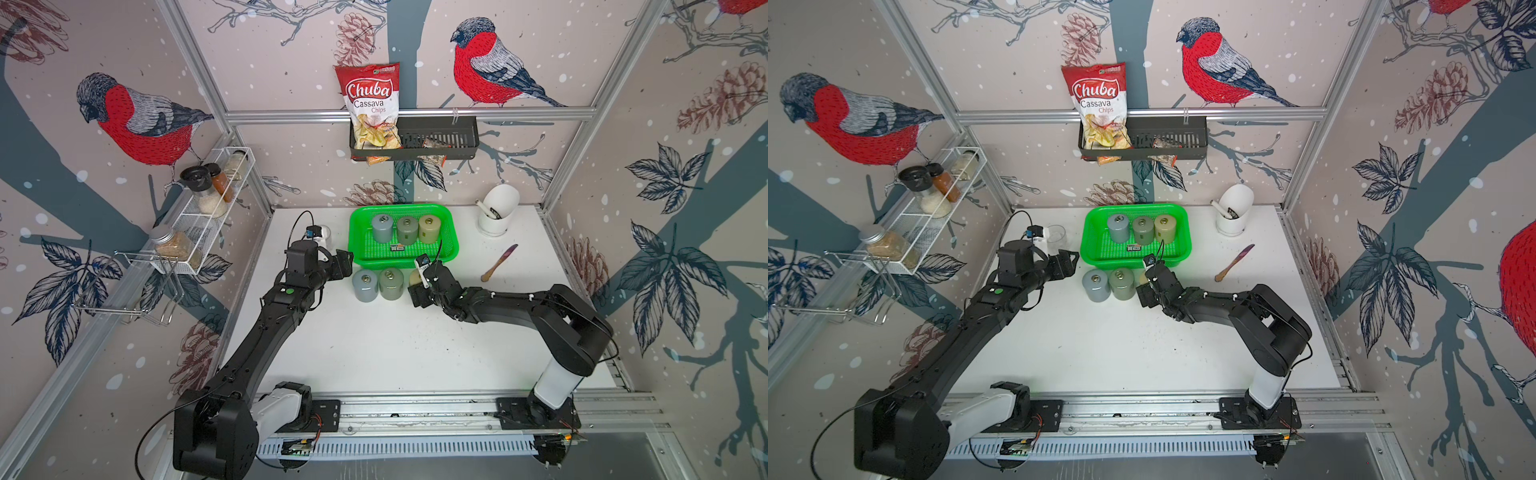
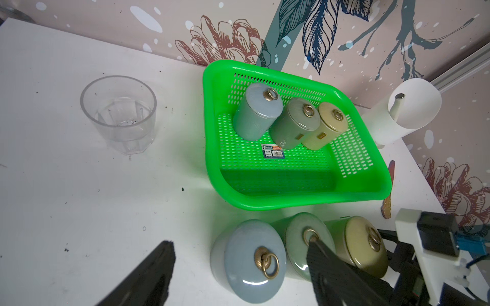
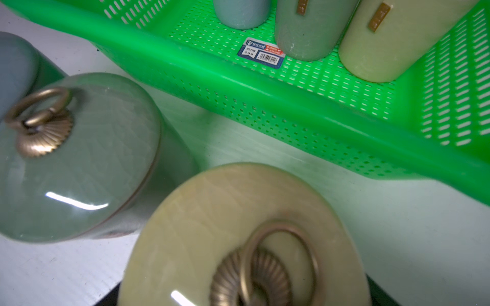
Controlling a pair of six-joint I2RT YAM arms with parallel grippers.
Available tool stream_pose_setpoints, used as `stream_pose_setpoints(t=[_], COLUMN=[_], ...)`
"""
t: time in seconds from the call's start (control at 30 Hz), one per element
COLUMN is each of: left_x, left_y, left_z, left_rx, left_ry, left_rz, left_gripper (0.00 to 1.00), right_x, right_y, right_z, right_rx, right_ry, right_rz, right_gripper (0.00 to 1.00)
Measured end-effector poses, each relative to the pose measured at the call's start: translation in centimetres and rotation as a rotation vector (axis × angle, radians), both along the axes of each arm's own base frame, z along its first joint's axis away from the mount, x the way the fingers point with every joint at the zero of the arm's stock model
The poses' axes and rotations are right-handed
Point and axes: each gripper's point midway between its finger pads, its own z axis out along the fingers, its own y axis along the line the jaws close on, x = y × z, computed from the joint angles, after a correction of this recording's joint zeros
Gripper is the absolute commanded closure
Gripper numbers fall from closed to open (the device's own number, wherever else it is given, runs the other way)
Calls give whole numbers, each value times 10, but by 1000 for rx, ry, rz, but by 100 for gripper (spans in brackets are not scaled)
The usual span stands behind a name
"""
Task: Take the tea canister out of the basket
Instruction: Place the tea canister at the center of the board, then pick up the tea canister from the basket.
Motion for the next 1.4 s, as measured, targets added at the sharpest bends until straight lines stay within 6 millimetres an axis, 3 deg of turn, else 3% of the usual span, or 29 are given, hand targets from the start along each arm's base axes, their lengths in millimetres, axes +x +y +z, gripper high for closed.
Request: stream_pose_setpoints(t=[0.17, 0.23, 0.3, 0.53, 0.6, 1.2, 1.4], left_x=[-5, -4, -4, -4, -5, -5, -6], left_y=[1, 1, 1, 1, 1, 1, 1], left_z=[-4, -3, -2, 1, 1, 4, 8], left_rx=[0, -1, -1, -2, -2, -3, -6], left_ry=[2, -3, -6, -15, -17, -25, -38], left_rz=[0, 0, 0, 1, 0, -2, -2], left_gripper=[16, 16, 16, 15, 15, 14, 13], right_x=[3, 5, 5, 8, 9, 5, -6], right_y=[3, 3, 4, 5, 5, -1, -14], right_z=[-4, -5, -5, -5, -5, 24, 55], right_rx=[-5, -3, 0, 8, 11, 70, 124], right_ry=[3, 2, -1, -8, -9, -71, -120], right_rz=[-1, -2, -2, -5, -6, -8, -8], right_gripper=[99, 91, 78, 13, 1, 0, 0])
